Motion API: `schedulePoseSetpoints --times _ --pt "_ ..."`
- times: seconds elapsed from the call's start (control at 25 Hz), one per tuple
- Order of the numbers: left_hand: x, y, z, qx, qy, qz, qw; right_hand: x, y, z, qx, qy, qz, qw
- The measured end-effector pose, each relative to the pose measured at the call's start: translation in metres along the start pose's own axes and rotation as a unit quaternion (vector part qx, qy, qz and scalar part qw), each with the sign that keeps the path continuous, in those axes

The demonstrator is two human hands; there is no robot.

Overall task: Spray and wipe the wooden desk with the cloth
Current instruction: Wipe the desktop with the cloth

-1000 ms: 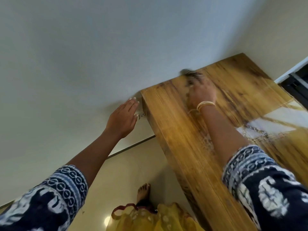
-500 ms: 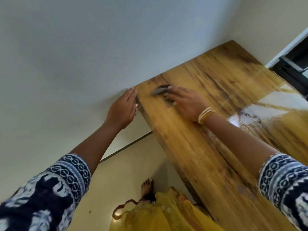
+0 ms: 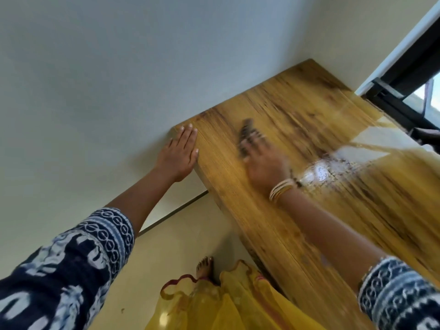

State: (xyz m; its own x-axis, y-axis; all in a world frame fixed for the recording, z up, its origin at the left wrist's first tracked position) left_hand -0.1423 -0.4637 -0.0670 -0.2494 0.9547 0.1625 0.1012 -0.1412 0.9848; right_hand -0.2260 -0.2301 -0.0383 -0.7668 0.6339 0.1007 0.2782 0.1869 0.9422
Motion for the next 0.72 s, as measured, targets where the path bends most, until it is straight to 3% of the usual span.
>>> schedulePoseSetpoints --times 0.08,0.16,0.2,0.24,0.32,0.44,0.52,0.56,0.64,0.72 --pt "0.004 0.001 0.000 -0.004 0.014 -0.008 1.000 -0.040 0.003 0.037 -0.027 0.110 -0.084 0.990" --pt "0.006 0.001 -0.002 -0.015 0.028 -0.015 0.999 -0.026 0.008 0.055 -0.030 0.213 -0.112 0.970" --pt "0.007 0.001 -0.003 -0.021 0.033 -0.016 0.999 -0.001 0.008 0.054 -0.023 0.218 -0.106 0.970" --pt "0.007 0.002 -0.003 -0.023 0.038 -0.015 0.999 0.031 0.007 0.051 -0.014 0.175 -0.100 0.979" --pt "0.009 0.002 -0.003 -0.025 0.044 -0.013 0.999 0.102 0.004 0.042 0.003 -0.010 -0.065 0.998" --pt "0.010 0.004 -0.001 -0.025 0.048 -0.022 0.998 0.163 0.003 0.039 -0.013 -0.302 0.010 0.953" --pt "0.014 0.007 -0.003 -0.021 0.045 -0.040 0.998 0.138 0.012 0.026 -0.015 -0.365 0.035 0.930" --pt "0.017 0.008 -0.003 -0.018 0.043 -0.059 0.997 0.113 0.017 0.021 -0.013 -0.326 0.034 0.945" --pt "0.020 0.009 0.001 0.012 0.043 -0.088 0.995 0.042 0.021 0.024 -0.008 -0.142 0.018 0.990" --pt "0.025 0.011 0.008 0.059 0.042 -0.072 0.995 -0.021 0.023 0.053 -0.008 0.020 -0.049 0.999"
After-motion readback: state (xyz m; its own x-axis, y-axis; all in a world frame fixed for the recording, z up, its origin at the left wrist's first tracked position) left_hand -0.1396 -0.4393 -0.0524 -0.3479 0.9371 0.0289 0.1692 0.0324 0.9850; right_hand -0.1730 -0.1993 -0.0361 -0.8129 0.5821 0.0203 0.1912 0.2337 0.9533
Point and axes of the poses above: each hand's wrist, its own z-axis away from the middle knuckle, its own y-axis out of the back of the hand, x = y × z, the point moved 3 cm from there along -z, towards the middle knuckle, and after that the axes turned 11 degrees about x, right-handed, at the moved point
